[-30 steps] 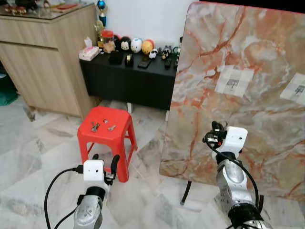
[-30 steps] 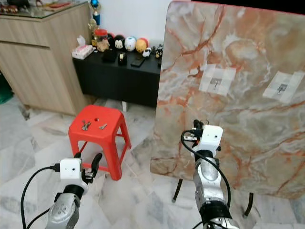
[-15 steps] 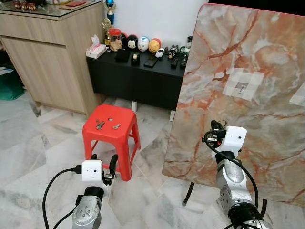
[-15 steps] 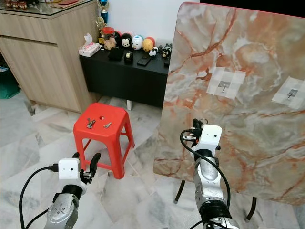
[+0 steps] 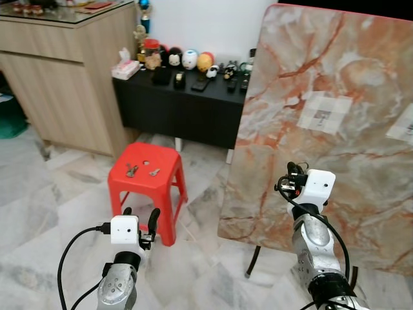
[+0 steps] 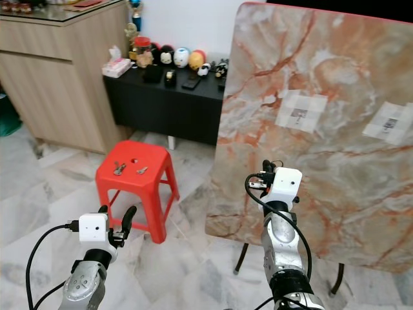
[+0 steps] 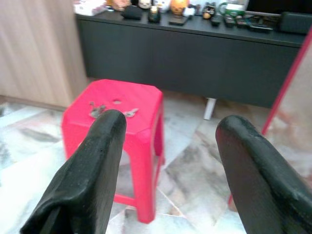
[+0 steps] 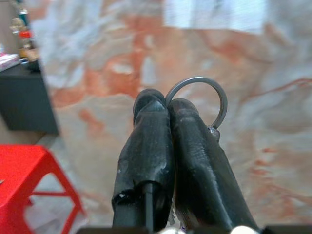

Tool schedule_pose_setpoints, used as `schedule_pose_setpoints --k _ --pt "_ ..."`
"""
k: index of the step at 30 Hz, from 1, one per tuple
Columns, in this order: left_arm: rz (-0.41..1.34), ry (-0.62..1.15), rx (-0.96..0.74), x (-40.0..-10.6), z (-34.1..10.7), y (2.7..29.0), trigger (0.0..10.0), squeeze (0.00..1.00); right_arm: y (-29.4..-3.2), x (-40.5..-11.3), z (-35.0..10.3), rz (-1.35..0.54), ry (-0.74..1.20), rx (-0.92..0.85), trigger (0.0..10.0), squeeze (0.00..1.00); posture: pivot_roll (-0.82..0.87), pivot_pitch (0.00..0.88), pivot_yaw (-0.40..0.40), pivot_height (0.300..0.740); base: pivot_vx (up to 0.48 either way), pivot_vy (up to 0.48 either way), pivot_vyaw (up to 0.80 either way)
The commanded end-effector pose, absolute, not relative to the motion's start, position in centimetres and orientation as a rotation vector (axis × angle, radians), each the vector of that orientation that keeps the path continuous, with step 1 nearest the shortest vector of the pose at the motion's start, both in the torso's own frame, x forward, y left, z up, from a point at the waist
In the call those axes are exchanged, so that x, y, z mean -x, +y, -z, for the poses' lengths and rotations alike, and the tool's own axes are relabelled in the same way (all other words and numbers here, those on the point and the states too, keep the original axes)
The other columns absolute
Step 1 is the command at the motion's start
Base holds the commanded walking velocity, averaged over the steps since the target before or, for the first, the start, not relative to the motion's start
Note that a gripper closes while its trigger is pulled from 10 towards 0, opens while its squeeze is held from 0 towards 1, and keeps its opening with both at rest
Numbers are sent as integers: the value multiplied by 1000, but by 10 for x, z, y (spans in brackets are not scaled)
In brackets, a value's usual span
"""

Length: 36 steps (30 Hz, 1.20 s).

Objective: Hang keys on a hook

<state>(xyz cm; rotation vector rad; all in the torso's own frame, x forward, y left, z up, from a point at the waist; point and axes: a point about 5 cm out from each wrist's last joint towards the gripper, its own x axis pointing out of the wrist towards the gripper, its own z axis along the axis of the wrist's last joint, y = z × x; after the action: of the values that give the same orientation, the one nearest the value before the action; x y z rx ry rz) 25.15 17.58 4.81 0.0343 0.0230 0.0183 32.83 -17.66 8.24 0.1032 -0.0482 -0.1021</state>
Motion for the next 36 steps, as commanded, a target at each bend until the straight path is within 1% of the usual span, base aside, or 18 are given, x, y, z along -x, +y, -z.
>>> schedule_pose_setpoints --k 1,13,21,36 --pt "-7 21 -32 -253 -49 173 10000 0 -179 -331 -89 111 -74 -101 10000 0 57 0 -112 740 240 0 0" --pt "-3 20 -35 -253 -49 174 10000 0 -181 -333 -91 124 -84 -95 10000 0 55 0 -112 740 252 0 0" --pt "-5 16 -36 -253 -50 174 10000 0 -187 -334 -94 147 -92 -90 10000 0 53 0 -114 740 295 0 0" --pt "-14 8 -32 -253 -51 176 10000 0 -189 -332 -93 185 -97 -89 10000 0 56 0 -116 740 0 0 0"
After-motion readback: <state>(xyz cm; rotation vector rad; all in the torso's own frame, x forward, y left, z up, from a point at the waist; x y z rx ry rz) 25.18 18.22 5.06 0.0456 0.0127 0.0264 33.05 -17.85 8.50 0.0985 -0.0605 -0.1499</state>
